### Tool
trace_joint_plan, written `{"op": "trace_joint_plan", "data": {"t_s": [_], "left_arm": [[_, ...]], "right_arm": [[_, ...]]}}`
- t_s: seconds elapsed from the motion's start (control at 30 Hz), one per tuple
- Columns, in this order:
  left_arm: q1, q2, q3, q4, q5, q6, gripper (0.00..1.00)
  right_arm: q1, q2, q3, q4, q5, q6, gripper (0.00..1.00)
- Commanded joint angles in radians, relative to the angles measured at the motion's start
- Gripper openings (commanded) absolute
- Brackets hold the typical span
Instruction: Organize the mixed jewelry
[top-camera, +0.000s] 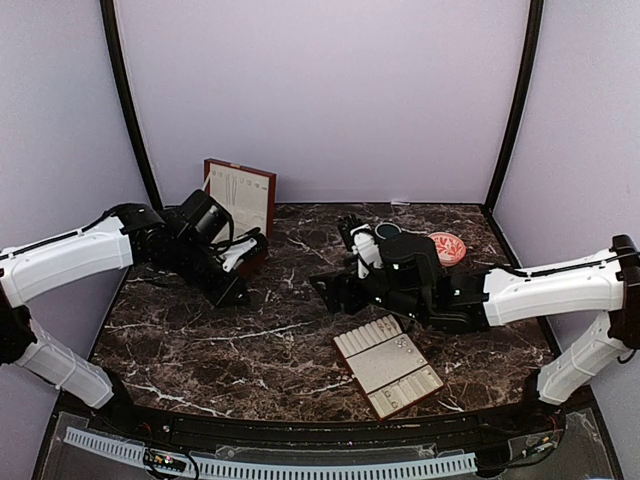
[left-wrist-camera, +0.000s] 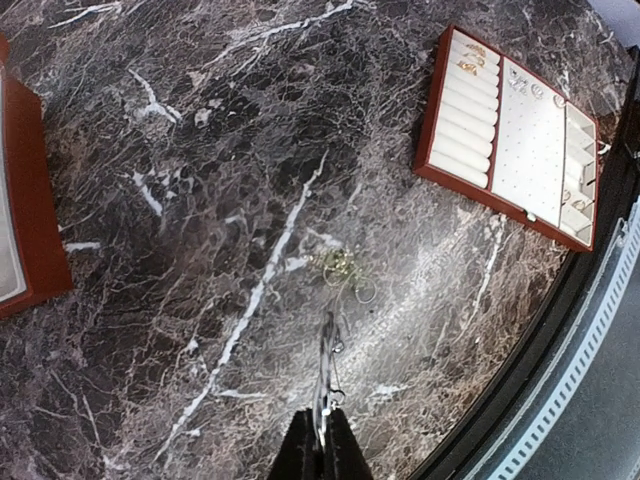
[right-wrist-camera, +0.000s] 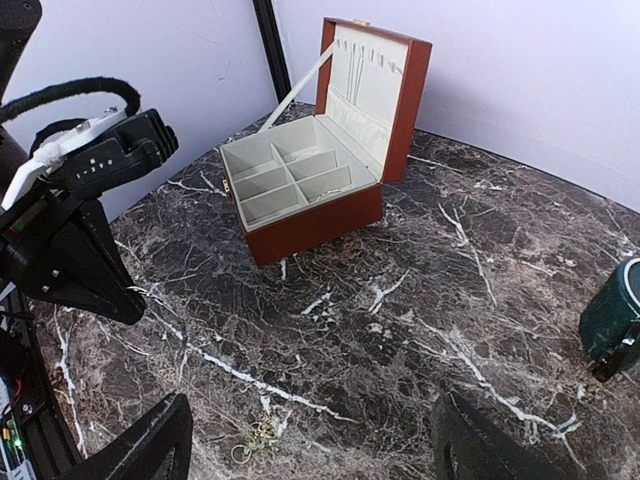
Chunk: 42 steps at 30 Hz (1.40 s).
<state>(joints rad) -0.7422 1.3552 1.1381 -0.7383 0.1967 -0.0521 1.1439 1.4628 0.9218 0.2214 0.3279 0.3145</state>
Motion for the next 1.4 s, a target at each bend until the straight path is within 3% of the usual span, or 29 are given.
{"op": "trace_joint_plan", "data": {"t_s": [0.0,0.3,0.5,0.77,1.0,1.2,1.37], "left_arm": [[0.001,0.03,0.073,-0.161,-0.059,0.118,0.0],[-0.09,0.172,0.046,-0.235,-0.113,0.191,0.0],[-0.081,0.132,0.079,-0.186,-0.246,0.145,0.0],[0.236,0.044,0.051,0.056,-0.053,0.033,0.0],[0.514,0.146,0.087,0.242,0.266,-0.072,0.0],[0.596,0.289,0.154,0.232,0.305,-0.029,0.0],[0.602,0.392,0.215,0.182,0.312,0.012,0.0]], "right_arm": [[-0.015,-0.047,-0.021,0.008,0.041,-0.018,0.83],[-0.033,-0.063,-0.047,0.013,0.049,-0.017,0.83],[-0.053,-0.083,-0.054,0.012,0.044,-0.017,0.84],[-0.145,-0.125,-0.022,-0.071,0.005,0.014,0.84],[-0.251,-0.132,0.027,-0.15,-0.052,0.044,0.84],[-0.306,-0.111,0.064,-0.19,-0.082,0.062,0.84],[-0.343,-0.087,0.082,-0.203,-0.109,0.074,0.84]]}}
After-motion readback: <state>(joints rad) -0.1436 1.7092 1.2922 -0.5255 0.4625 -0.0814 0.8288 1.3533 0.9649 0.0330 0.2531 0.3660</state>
